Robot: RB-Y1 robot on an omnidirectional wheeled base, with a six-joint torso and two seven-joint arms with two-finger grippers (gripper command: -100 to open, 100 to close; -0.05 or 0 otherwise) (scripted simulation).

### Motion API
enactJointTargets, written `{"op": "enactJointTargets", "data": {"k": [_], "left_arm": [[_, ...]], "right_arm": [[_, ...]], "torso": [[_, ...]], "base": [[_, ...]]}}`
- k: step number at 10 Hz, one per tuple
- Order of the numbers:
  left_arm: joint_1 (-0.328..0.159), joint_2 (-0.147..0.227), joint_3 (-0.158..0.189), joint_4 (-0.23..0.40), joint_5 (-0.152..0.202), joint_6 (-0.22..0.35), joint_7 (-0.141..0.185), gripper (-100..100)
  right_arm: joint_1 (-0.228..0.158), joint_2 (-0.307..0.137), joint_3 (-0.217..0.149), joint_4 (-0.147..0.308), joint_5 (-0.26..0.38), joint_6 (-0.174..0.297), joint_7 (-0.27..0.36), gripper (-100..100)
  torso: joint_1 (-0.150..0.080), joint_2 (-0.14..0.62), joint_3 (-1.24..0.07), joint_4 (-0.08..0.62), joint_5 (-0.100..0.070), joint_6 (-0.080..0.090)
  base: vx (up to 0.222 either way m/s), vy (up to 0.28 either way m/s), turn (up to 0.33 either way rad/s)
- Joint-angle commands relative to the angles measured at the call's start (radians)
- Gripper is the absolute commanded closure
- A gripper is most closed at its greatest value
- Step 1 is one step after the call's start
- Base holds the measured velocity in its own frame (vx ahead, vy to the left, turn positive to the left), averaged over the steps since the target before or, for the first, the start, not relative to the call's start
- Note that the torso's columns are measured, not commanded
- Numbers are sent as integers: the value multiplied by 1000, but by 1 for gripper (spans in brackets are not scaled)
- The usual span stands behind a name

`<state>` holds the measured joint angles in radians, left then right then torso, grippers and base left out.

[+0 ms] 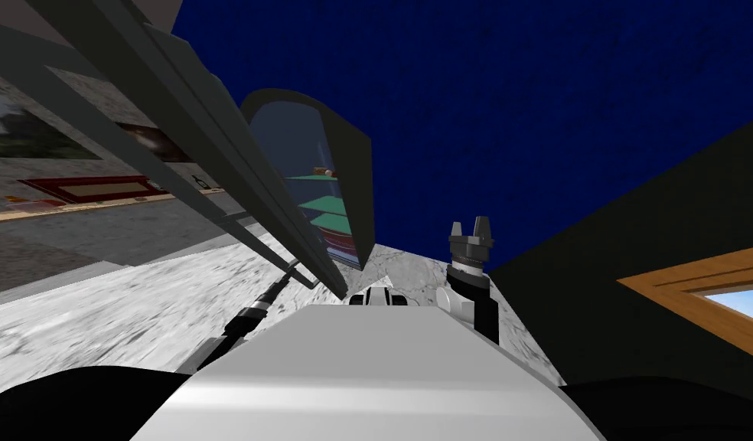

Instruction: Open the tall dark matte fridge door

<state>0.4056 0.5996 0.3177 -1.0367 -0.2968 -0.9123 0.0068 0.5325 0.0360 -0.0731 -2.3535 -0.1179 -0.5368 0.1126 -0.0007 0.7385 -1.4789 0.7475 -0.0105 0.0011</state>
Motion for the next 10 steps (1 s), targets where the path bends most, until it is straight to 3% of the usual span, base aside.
{"op": "enactJointTargets", "data": {"k": [1,2,3,4,5,6,7,9,10], "left_arm": [[1,13,6,6,1,-5,5,100],[-39,29,-45,-2,14,4,-5,100],[-39,29,-62,-2,14,4,-5,100],[-74,44,-105,-11,31,14,-11,100],[-81,44,-130,-11,31,14,-11,100],[-81,44,-130,-11,31,14,-11,100],[-122,60,-184,-20,47,24,-18,100],[-123,60,-197,-20,47,24,-18,100],[-149,75,-255,-29,63,34,-24,100]], "right_arm": [[0,0,0,0,0,0,0,0],[0,0,0,0,0,0,0,0],[0,0,0,0,0,0,0,0],[0,0,0,0,0,0,0,0],[0,0,0,0,0,0,0,0],[0,0,0,0,0,0,0,0],[0,0,0,0,0,0,0,0],[0,0,0,0,0,0,0,0],[0,0,0,0,0,0,0,0]], "torso": [[-5,-2,-2,1,-3,-1],[-8,-2,-2,-4,0,-2],[0,3,2,-3,1,-2],[3,4,4,-4,5,-1],[7,1,4,-3,6,1],[4,-4,0,-4,6,3],[-1,-9,-3,-5,6,5],[1,-6,-1,-3,6,5],[0,-9,-2,-3,5,7]], "base": [[-14,8,-7],[-71,139,166],[-92,185,64],[-131,220,120],[-84,214,87],[-50,127,23],[-89,174,127],[-58,131,38],[-109,176,101]]}}
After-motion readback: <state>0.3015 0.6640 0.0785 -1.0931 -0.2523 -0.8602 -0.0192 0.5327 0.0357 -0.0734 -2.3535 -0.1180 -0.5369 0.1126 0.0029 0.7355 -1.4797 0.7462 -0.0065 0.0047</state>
